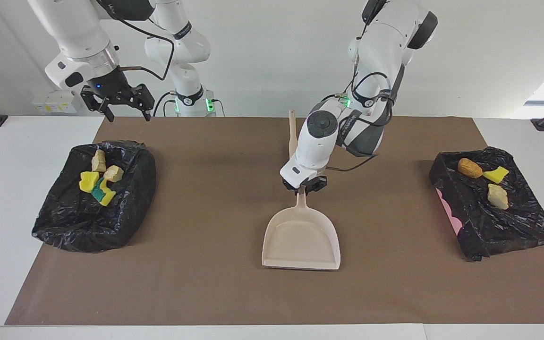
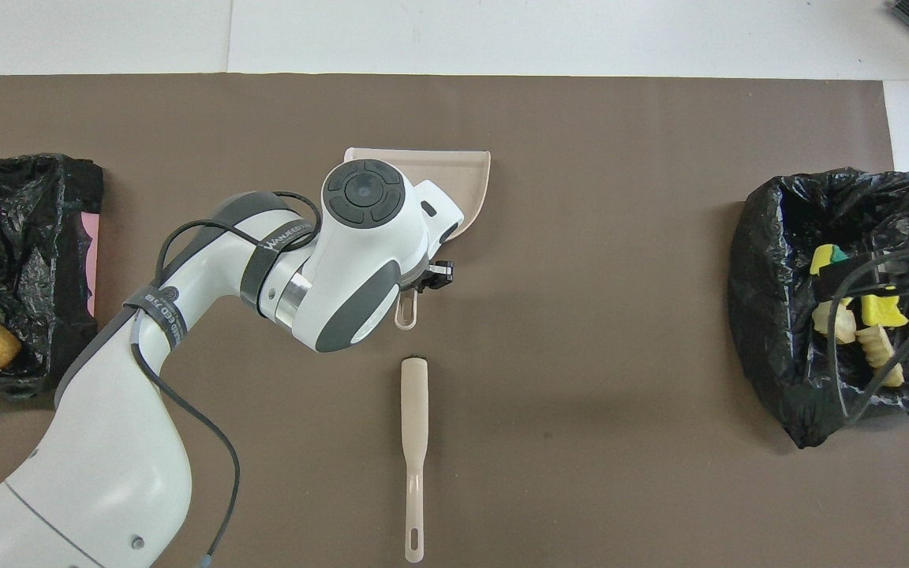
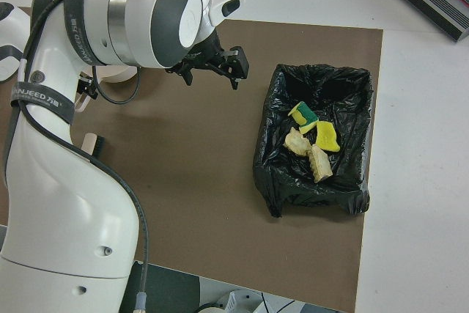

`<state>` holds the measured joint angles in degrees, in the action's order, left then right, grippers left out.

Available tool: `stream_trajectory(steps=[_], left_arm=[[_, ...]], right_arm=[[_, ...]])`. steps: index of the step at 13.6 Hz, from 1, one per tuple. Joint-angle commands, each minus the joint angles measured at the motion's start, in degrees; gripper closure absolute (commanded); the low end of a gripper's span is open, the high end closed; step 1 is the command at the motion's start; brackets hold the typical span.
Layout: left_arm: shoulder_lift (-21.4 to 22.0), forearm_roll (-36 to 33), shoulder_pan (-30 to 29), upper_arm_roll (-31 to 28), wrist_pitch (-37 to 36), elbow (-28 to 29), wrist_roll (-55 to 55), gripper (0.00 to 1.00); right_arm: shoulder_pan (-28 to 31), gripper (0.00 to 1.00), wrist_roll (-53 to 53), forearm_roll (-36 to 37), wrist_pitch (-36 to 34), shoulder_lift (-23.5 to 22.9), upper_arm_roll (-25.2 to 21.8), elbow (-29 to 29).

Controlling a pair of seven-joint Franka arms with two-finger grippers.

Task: Sweep and dump trash in bin
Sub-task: 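Place the empty dustpan on the mat beyond the brush with the left gripper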

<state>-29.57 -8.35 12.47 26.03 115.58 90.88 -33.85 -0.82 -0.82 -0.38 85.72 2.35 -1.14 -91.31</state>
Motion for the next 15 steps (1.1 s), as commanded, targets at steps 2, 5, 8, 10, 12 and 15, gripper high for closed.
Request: stream_trajectory(steps=[2, 5, 8, 10, 12, 15], left_arm=[[-0.49, -1.40, 0.71, -0.45, -0.54, -1.85, -1.74, 0.96], [-0.05, -1.58, 0.36, -0.54, -0.89, -0.97, -1.83, 0.53], [0.39, -3.33, 0.19, -0.54, -1.58, -0.79, -1.83, 0.12], [3.45, -3.34, 0.18, -1.33, -1.59, 0.95, -0.96, 0.00], [7.67, -3.25, -0.17, -3.61, -1.77, 2.98, 2.54, 0.00], [13.73, -2.55, -0.25, -7.74, -6.40, 4.48, 8.61, 0.00]], right_arm=[[-0.06, 0.00, -1.12, -1.11, -0.91, -0.15, -0.53, 0.78], [-0.06, 0.00, -1.12, -1.11, -0.91, -0.15, -0.53, 0.69], [-0.06, 0.00, -1.03, -1.11, -0.91, -0.15, -0.53, 0.78], [-0.06, 0.00, -1.03, -1.11, -0.91, -0.15, -0.53, 0.69], [-0.06, 0.00, -1.03, -1.11, -0.91, -0.15, -0.53, 0.78], [-0.06, 0.00, -1.03, -1.11, -0.91, -0.15, -0.53, 0.69]])
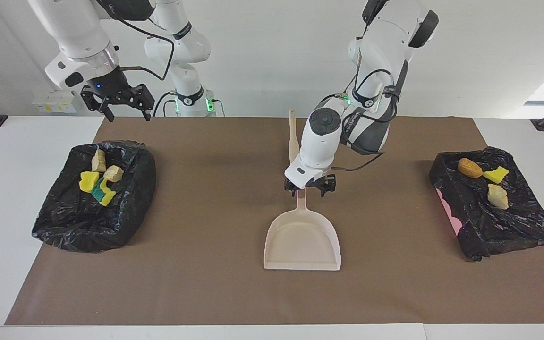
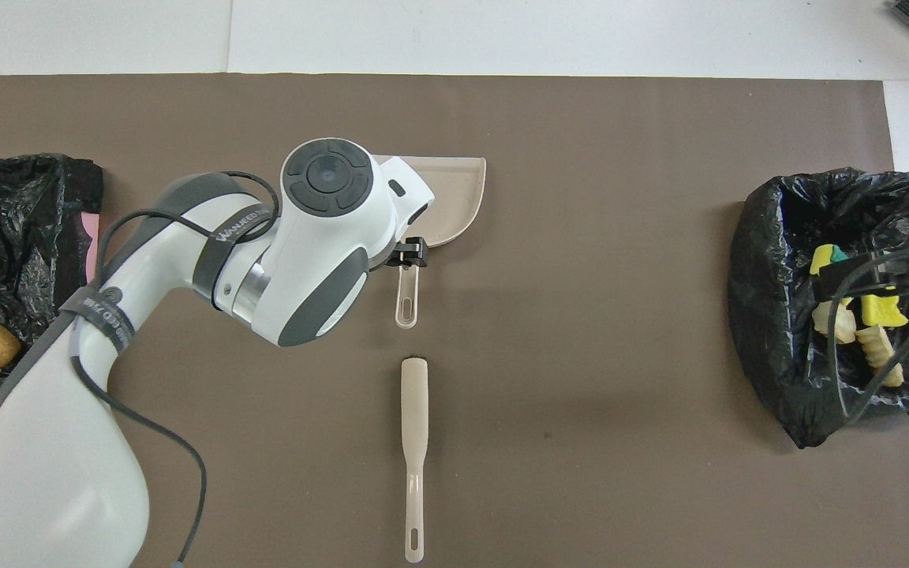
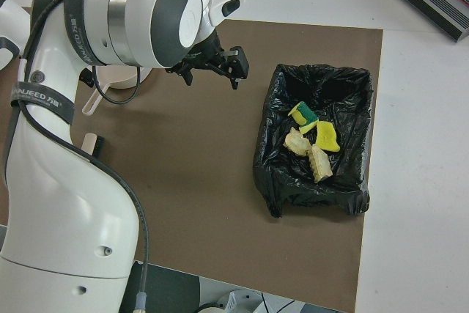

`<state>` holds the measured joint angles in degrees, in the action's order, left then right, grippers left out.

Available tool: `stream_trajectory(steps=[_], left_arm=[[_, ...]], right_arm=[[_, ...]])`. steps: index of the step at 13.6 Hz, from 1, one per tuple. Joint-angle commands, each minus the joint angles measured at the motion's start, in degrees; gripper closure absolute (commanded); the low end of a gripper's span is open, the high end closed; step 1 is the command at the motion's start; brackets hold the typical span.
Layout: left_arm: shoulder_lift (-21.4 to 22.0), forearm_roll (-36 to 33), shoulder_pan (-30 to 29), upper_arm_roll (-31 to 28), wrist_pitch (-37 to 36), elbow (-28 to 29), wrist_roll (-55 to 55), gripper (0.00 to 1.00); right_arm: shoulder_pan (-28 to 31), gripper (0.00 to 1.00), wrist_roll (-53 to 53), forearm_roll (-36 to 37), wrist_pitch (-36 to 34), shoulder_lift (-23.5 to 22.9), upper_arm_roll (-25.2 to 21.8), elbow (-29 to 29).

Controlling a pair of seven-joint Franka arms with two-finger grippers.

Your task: Sweep and dump trash in bin

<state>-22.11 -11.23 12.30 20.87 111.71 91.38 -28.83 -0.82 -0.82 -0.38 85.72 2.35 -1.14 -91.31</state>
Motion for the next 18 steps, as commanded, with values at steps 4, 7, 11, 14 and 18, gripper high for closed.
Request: stream_trajectory(steps=[4, 7, 11, 14, 18], left_arm=[[17.33, 6.99, -0.17, -10.82, -7.20, 6.87, 14.99, 0.00], [23.93, 8.51, -0.34, -16.54, -13.09, 6.97, 24.94, 0.00], [27.56, 8.69, -3.94, -18.58, -17.38, 4.08, 31.20, 0.00], [26.51, 10.17, -6.22, -19.37, -25.91, -4.00, 36.28, 0.00], [25.01, 12.81, -7.90, -21.39, -29.62, -7.18, 38.76, 0.00]], right_arm=[[-0.06, 0.00, -1.03, -1.11, -0.91, -0.15, -0.53, 0.69], [-0.06, 0.00, -1.03, -1.11, -0.91, -0.15, -0.53, 0.69], [-0.06, 0.00, -1.03, -1.11, -0.91, -0.15, -0.53, 0.78], [-0.06, 0.00, -1.03, -1.11, -0.91, -0.15, -0.53, 0.69], [-0.06, 0.00, -1.03, -1.02, -0.91, -0.15, -0.53, 0.69]])
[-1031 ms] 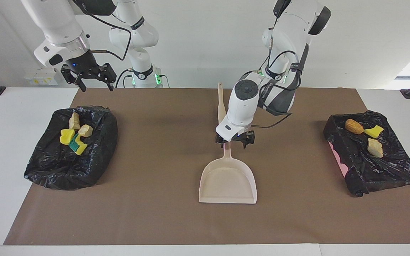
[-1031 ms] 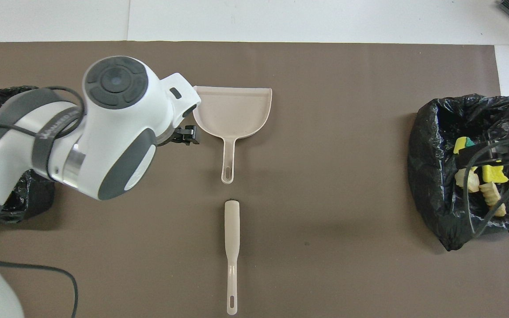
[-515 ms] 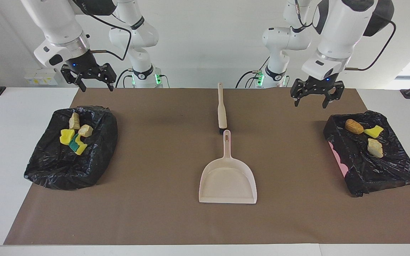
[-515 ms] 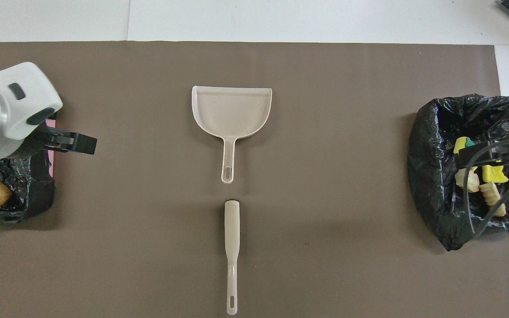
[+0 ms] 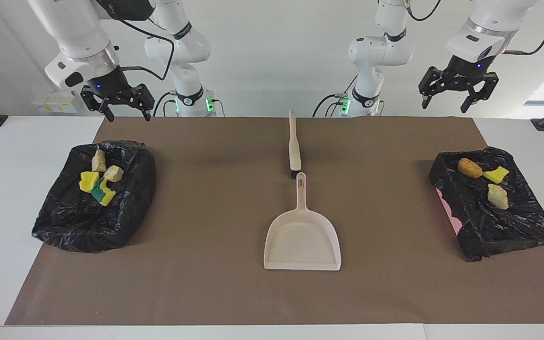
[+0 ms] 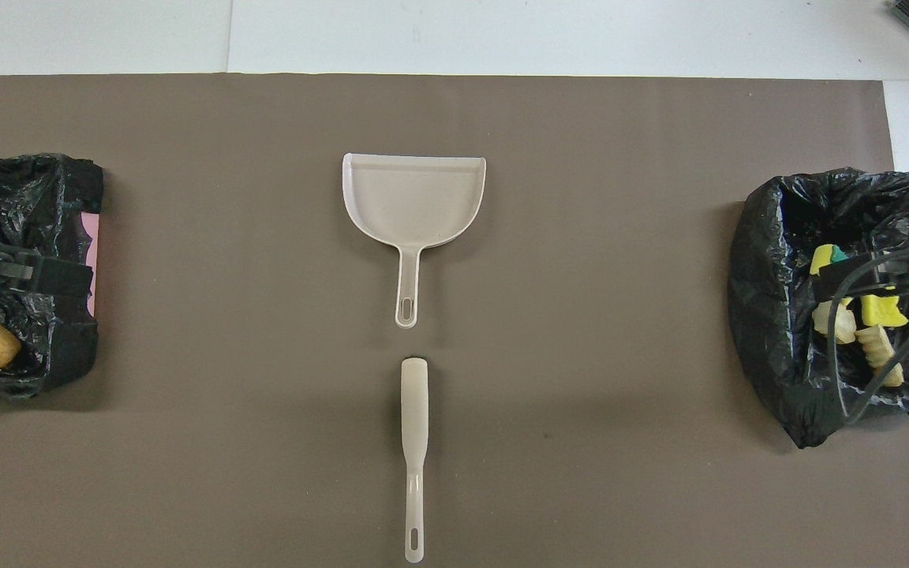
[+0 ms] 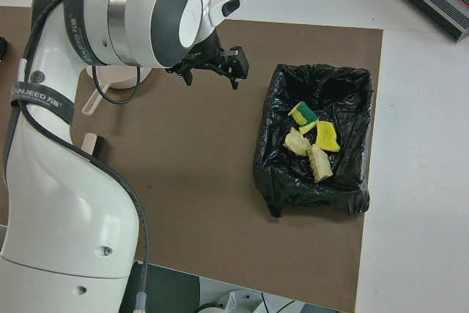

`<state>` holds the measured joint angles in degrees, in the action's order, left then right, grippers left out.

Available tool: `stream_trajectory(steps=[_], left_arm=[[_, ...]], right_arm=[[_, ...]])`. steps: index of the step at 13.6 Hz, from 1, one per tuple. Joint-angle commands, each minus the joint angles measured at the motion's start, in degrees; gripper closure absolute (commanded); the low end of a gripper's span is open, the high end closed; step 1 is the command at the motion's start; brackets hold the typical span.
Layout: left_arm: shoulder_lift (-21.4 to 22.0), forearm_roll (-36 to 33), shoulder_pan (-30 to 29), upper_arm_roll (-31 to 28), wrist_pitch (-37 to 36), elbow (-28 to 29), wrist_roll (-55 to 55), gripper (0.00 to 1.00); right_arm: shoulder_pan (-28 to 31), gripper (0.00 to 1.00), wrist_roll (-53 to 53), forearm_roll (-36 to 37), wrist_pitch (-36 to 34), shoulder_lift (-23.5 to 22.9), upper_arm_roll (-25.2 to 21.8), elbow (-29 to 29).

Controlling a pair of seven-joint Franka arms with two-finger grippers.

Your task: Sweep and dump trash in bin

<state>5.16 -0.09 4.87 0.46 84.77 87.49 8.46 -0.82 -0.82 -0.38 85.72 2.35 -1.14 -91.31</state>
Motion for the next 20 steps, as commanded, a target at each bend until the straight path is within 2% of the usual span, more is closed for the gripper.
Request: stream_trajectory(steps=[1, 20], left_arm=[[-2.44, 1.76, -0.30, -1.16, -2.77, -3.90, 1.38, 0.00], [-0.68, 0.18, -0.12, -1.08, -2.24, -1.71, -2.13, 0.00]], right_arm=[[-0.06, 0.00, -1.03, -1.02, -0.90, -0.06, -0.53, 0.69], [-0.06, 0.00, -1.12, -1.11, -0.90, -0.15, -0.53, 0.78]])
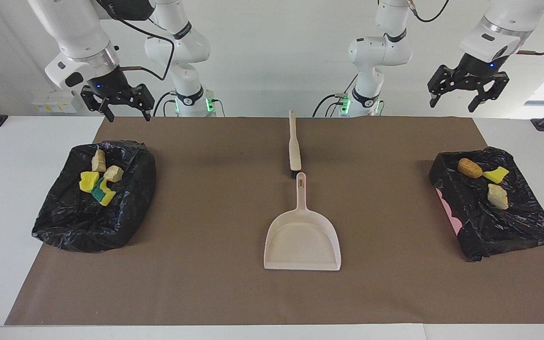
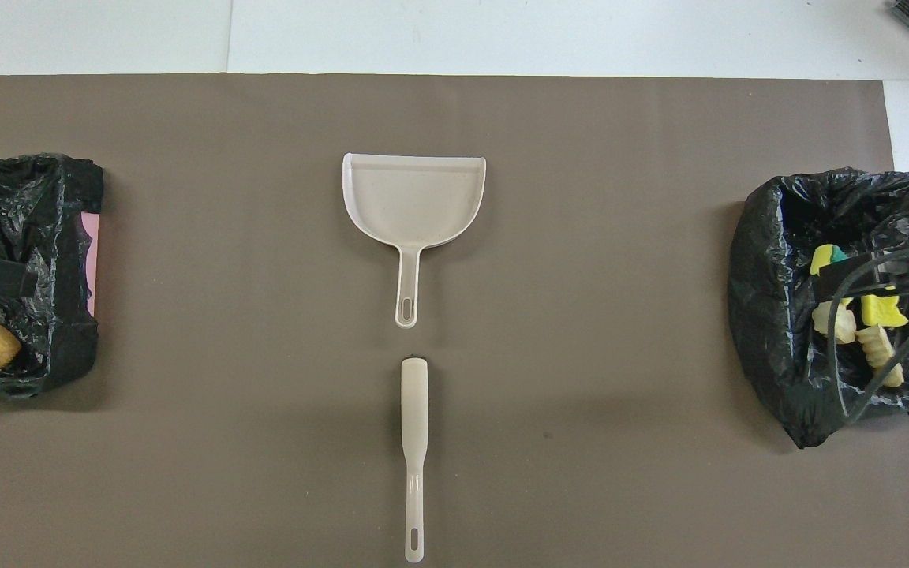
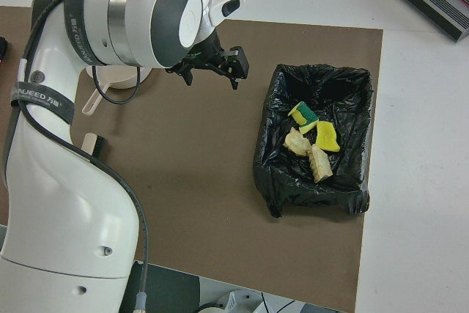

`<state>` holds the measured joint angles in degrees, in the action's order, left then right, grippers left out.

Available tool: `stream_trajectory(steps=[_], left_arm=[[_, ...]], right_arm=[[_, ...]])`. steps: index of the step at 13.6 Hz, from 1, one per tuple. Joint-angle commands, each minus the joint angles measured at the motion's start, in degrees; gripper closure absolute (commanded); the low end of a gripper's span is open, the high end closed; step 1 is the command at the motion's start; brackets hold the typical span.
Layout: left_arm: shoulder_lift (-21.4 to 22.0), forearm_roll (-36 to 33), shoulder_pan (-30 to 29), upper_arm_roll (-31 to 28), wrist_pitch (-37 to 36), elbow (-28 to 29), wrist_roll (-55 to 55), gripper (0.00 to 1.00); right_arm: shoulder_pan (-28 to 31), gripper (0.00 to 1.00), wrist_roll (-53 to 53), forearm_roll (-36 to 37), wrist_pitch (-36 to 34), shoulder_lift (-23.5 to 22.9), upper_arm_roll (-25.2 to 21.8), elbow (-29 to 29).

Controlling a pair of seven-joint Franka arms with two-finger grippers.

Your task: Sweep and dump trash in bin

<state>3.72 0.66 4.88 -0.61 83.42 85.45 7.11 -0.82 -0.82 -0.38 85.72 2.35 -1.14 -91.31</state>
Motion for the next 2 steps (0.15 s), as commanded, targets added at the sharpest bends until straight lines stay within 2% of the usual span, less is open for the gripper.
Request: stream_trajectory(steps=[1, 2], left_arm=[[0.85, -0.58, -0.13, 0.00, -0.80, 0.33, -0.78, 0.00], [0.85, -0.58, -0.13, 0.00, -0.89, 0.42, -0.78, 0.00]], right_arm=[[-0.06, 0.00, -1.12, -1.11, -0.90, -0.15, -0.44, 0.78], [-0.06, 0.00, -1.12, -1.11, -0.90, -0.15, -0.52, 0.78]])
